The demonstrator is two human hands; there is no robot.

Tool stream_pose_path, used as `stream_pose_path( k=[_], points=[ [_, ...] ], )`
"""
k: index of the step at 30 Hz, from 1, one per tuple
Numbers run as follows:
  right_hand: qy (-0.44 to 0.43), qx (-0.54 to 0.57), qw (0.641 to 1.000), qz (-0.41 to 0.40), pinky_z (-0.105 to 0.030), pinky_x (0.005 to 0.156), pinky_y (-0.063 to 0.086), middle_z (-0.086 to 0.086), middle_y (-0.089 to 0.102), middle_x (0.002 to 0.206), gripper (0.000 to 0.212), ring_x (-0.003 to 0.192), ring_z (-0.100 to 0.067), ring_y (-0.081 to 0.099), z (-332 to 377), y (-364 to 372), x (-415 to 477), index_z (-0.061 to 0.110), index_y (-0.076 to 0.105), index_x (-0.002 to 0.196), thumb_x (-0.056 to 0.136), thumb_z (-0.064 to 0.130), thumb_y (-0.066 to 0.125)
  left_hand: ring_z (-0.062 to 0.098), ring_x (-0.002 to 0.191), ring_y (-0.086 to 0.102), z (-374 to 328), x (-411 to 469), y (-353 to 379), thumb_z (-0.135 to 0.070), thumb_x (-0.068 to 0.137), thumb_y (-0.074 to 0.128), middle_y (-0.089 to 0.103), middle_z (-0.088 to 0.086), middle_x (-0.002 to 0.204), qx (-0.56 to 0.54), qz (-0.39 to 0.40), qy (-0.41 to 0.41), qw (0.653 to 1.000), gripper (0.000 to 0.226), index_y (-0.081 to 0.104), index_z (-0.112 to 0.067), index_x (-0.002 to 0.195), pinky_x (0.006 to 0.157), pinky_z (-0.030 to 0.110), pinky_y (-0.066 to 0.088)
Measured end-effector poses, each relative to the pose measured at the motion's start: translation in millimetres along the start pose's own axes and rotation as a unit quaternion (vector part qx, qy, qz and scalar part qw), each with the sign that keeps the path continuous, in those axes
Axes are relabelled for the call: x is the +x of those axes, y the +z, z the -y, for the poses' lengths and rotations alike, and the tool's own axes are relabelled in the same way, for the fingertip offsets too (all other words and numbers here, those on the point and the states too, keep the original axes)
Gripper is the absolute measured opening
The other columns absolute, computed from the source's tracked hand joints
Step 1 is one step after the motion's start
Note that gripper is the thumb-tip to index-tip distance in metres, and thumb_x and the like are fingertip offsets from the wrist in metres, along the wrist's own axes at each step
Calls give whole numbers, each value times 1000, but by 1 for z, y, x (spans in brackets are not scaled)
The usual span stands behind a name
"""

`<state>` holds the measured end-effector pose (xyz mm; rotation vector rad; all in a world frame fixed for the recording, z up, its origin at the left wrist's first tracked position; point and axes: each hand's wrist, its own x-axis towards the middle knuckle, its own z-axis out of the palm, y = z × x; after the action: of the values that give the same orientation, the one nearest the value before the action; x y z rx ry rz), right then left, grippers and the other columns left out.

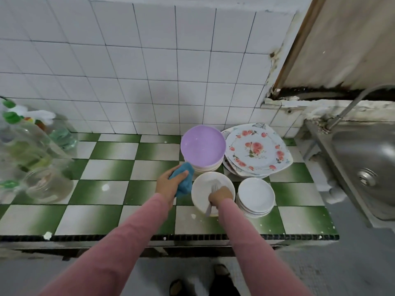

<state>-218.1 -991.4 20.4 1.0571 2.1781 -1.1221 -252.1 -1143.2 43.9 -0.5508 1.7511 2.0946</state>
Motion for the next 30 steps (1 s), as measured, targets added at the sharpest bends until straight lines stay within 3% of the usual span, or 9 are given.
stream_pose_path(
  k=[4, 8, 12, 15, 19, 22, 24, 26, 30],
  points=[
    [-26, -66, 997, -30, -37, 98, 47, -16, 58, 132, 39, 122, -32, 56, 4, -21, -8, 4, 50, 134, 96, 12, 56, 28, 107, 63, -5, 2, 7, -12, 84, 75, 65, 9, 120, 0, 8, 4, 1000, 31, 66, -20, 112, 95, 45, 54],
    [-60, -90, 991, -74, -36, 95, 48, -13, 62, 128, 36, 117, -32, 60, 5, -37, -11, 7, 55, 130, 95, 9, 58, 30, 109, 62, -11, 2, 18, -11, 85, 74, 63, 10, 121, -12, 20, 10, 1000, 31, 64, -19, 113, 93, 43, 55],
    [-115, -7, 985, -126, -33, 99, 46, -6, 67, 123, 30, 111, -26, 62, 5, -47, -8, 15, 66, 123, 93, 10, 63, 30, 111, 61, -20, 5, 28, -11, 84, 75, 62, 12, 125, -17, 27, 18, 999, 34, 65, -18, 116, 95, 46, 54],
    [-153, 125, 970, -143, -32, 98, 48, -3, 70, 103, 18, 99, -24, 63, 6, -57, -6, 16, 70, 105, 90, 7, 67, 29, 111, 61, -27, 6, 38, -12, 84, 75, 62, 9, 124, -11, 30, 35, 999, 36, 66, -18, 119, 96, 46, 54],
    [-204, 262, 937, -107, -35, 80, 54, -4, 67, 83, 19, 82, -26, 63, 13, -73, -5, 18, 66, 82, 86, 0, 68, 30, 111, 61, -34, 8, 51, -15, 83, 76, 62, 8, 124, -4, 31, 58, 998, 37, 68, -19, 119, 96, 47, 54],
    [-248, 312, 916, -49, -27, 65, 53, 2, 62, 68, 15, 65, -15, 60, 20, -86, -8, 12, 63, 86, 88, -1, 68, 28, 109, 62, -41, 11, 60, -17, 82, 77, 64, 9, 123, -9, 22, 72, 997, 34, 70, -21, 115, 95, 45, 55],
    [-282, 317, 905, -30, -26, 67, 51, 3, 58, 61, 13, 59, -11, 56, 25, -93, -9, 11, 63, 88, 88, -2, 67, 28, 108, 63, -48, 12, 67, -16, 82, 77, 64, 9, 121, -14, 14, 84, 996, 26, 70, -25, 106, 94, 45, 55],
    [-307, 324, 895, -22, -22, 64, 51, -2, 60, 66, 12, 59, -9, 59, 30, -100, -9, 9, 63, 90, 89, -3, 67, 29, 108, 63, -55, 13, 74, -16, 82, 78, 64, 9, 120, -19, 1, 95, 995, 24, 68, -27, 100, 94, 45, 55],
    [-345, 335, 877, -3, -31, 78, 60, -5, 65, 79, 15, 79, -20, 69, 42, -113, -7, 9, 64, 94, 89, -4, 68, 30, 110, 61, -70, 14, 84, -14, 83, 76, 63, 10, 121, -38, -15, 106, 993, 23, 65, -29, 95, 94, 46, 54]
  ],
)
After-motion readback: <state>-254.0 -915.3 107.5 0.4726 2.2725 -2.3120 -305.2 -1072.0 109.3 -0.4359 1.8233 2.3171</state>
